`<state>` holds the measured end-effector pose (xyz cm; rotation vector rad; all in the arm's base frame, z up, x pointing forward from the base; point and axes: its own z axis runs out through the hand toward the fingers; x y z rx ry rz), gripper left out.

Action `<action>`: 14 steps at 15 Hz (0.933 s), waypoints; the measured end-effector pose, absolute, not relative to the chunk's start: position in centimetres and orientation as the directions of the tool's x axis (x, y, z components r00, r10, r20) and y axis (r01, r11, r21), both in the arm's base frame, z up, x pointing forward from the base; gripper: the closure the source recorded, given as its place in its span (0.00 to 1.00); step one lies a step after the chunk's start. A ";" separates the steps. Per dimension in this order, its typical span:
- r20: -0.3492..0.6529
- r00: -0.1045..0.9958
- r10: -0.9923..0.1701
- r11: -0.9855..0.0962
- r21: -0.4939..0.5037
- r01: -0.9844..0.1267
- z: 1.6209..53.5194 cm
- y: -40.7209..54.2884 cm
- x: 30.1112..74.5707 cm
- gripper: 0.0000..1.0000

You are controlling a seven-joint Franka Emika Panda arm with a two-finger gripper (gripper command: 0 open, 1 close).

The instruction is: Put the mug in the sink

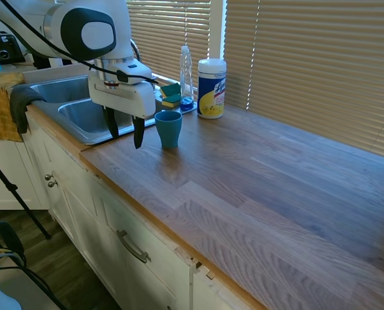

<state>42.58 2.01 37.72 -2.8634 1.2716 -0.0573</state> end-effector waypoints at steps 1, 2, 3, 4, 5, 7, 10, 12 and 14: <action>0.030 0.670 -0.742 -0.671 -0.022 -0.741 37.7 2.0 42.6 0.00; 0.032 0.671 -0.741 -0.671 -0.024 -0.741 37.8 2.0 42.6 0.00; 0.039 0.672 -0.739 -0.673 -0.031 -0.739 38.1 2.2 42.9 0.00; 0.051 0.675 -0.736 -0.676 -0.043 -0.735 38.8 2.4 43.3 0.00; 0.066 0.679 -0.731 -0.682 -0.056 -0.729 39.7 2.7 43.9 0.00; 0.113 0.687 -0.717 -0.696 -0.077 -0.714 41.9 3.5 45.5 0.00; 0.169 0.697 -0.696 -0.716 -0.094 -0.692 43.3 4.4 48.6 0.00; 0.183 0.699 -0.692 -0.721 -0.109 -0.685 42.8 4.7 51.2 0.00; 0.178 0.700 -0.692 -0.720 -0.108 -0.685 41.8 4.9 53.7 0.00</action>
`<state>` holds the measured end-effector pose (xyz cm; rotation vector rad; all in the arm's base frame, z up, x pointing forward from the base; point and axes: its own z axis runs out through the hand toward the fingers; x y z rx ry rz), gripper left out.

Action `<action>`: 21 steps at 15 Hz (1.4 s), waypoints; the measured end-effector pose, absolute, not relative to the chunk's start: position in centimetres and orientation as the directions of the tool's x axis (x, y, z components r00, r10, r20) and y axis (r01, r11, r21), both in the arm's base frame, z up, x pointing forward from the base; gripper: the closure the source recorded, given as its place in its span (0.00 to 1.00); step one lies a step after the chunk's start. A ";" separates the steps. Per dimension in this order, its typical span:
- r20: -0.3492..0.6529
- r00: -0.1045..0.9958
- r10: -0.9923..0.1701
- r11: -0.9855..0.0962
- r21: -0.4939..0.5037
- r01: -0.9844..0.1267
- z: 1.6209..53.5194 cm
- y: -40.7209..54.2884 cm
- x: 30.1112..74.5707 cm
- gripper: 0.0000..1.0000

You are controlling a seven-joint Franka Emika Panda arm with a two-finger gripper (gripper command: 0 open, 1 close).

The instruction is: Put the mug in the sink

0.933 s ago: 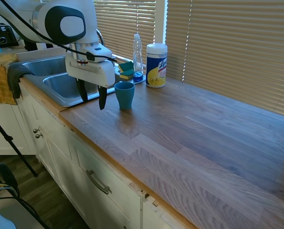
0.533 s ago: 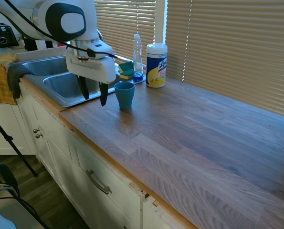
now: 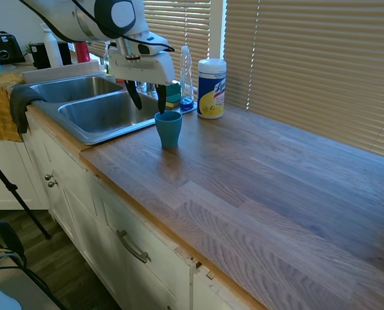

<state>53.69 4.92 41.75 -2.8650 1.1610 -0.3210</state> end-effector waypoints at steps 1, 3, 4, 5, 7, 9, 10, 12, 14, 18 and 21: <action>0.169 0.702 -0.692 -0.721 -0.103 -0.686 40.8 5.0 54.8 0.00; 0.147 0.702 -0.696 -0.716 -0.078 -0.694 38.4 4.8 56.4 0.00; 0.134 0.702 -0.700 -0.713 -0.065 -0.698 37.2 4.7 56.9 0.00; 0.123 0.701 -0.703 -0.710 -0.055 -0.702 36.0 4.5 57.3 1.00; 0.110 0.700 -0.705 -0.707 -0.042 -0.706 34.6 4.3 57.6 1.00; 0.106 0.699 -0.707 -0.705 -0.035 -0.708 34.1 4.3 57.6 1.00; 0.106 0.698 -0.709 -0.704 -0.034 -0.710 34.0 4.3 57.6 1.00; 0.105 0.695 -0.712 -0.701 -0.032 -0.713 33.9 4.5 57.6 1.00; 0.105 0.694 -0.712 -0.700 -0.031 -0.713 33.8 4.8 57.5 1.00; 0.101 0.693 -0.714 -0.698 -0.027 -0.716 33.4 4.8 57.3 1.00; 0.101 0.690 -0.717 -0.695 -0.026 -0.718 33.3 4.6 57.2 1.00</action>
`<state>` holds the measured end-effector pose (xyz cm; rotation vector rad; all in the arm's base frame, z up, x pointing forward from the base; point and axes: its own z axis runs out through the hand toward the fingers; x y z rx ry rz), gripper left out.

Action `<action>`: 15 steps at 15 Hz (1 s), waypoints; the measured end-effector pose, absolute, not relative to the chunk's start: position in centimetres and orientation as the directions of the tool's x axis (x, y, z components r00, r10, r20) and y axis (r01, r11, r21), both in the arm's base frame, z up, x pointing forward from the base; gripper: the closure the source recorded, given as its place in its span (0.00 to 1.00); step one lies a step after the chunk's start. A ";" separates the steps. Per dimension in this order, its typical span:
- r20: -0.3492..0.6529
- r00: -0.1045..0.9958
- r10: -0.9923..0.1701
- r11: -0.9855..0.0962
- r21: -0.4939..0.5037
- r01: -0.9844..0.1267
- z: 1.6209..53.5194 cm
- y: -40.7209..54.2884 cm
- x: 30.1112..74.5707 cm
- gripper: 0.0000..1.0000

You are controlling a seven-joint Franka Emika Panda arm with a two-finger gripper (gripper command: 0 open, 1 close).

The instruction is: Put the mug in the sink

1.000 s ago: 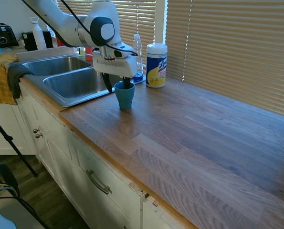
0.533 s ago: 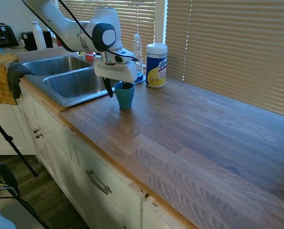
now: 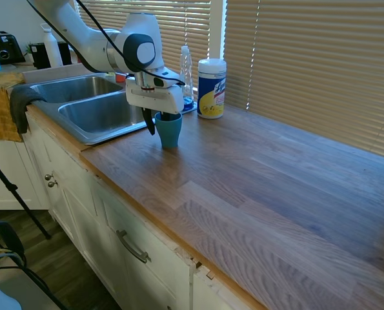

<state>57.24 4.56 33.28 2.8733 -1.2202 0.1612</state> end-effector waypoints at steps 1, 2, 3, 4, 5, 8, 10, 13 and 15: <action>0.101 0.689 -0.718 -0.694 -0.025 -0.720 33.3 4.4 57.2 1.00; 0.101 0.687 -0.719 -0.693 -0.025 -0.721 33.3 4.3 57.2 1.00; 0.102 0.686 -0.720 -0.692 -0.026 -0.722 33.3 4.3 57.2 1.00; 0.104 0.686 -0.720 -0.692 -0.027 -0.722 33.5 4.3 57.2 1.00; 0.106 0.687 -0.719 -0.693 -0.030 -0.721 33.7 4.4 57.2 1.00; 0.116 0.686 -0.719 -0.693 -0.042 -0.719 34.6 5.2 57.1 1.00; 0.118 0.681 -0.723 -0.689 -0.047 -0.723 35.1 6.0 57.0 1.00; 0.136 0.684 -0.717 -0.695 -0.059 -0.716 36.6 8.4 56.6 1.00; 0.157 0.692 -0.704 -0.707 -0.066 -0.704 38.8 11.4 56.7 1.00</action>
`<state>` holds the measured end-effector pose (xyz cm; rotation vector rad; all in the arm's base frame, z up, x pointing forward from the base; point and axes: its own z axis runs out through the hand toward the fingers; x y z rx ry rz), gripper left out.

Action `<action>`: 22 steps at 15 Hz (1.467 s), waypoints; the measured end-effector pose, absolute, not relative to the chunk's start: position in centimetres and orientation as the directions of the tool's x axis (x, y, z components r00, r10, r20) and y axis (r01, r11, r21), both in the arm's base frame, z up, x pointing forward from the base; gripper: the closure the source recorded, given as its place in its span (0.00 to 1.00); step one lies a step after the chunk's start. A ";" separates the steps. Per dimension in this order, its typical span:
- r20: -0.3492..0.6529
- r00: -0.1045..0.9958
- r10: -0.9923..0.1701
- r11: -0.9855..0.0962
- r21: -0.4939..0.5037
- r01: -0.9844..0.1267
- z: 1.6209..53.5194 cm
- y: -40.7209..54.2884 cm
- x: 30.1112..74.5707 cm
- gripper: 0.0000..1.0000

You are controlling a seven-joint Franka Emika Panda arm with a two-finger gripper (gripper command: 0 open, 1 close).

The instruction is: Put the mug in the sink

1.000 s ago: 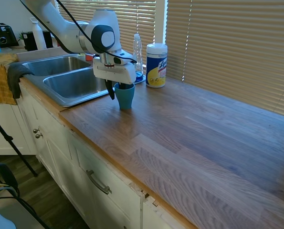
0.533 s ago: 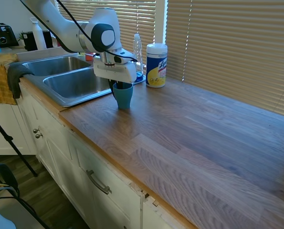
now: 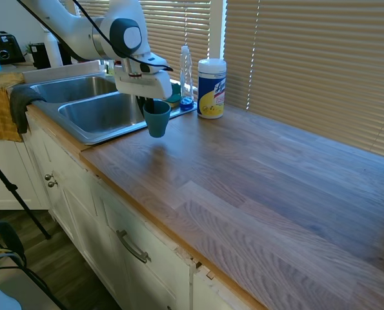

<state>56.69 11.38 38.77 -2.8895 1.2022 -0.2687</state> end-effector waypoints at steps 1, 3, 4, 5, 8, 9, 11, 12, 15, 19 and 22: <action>0.168 0.695 -0.699 -0.712 -0.065 -0.699 40.1 13.4 56.9 1.00; 0.185 0.705 -0.684 -0.725 -0.073 -0.685 42.1 17.7 57.8 1.00; 0.192 0.711 -0.677 -0.732 -0.075 -0.677 42.6 20.0 58.6 1.00; 0.195 0.720 -0.666 -0.742 -0.081 -0.665 42.6 22.2 59.4 1.00; 0.188 0.738 -0.648 -0.760 -0.085 -0.645 39.5 27.6 62.4 1.00; 0.182 0.741 -0.647 -0.760 -0.083 -0.644 37.9 28.5 63.6 1.00; 0.171 0.740 -0.651 -0.757 -0.070 -0.650 34.2 29.4 66.0 1.00; 0.166 0.738 -0.654 -0.754 -0.061 -0.654 32.2 29.7 67.1 1.00; 0.140 0.732 -0.667 -0.743 -0.052 -0.668 27.2 31.0 69.3 1.00; 0.107 0.716 -0.690 -0.721 -0.009 -0.693 22.4 31.3 71.3 1.00; 0.095 0.709 -0.699 -0.711 0.020 -0.703 19.2 31.3 72.3 1.00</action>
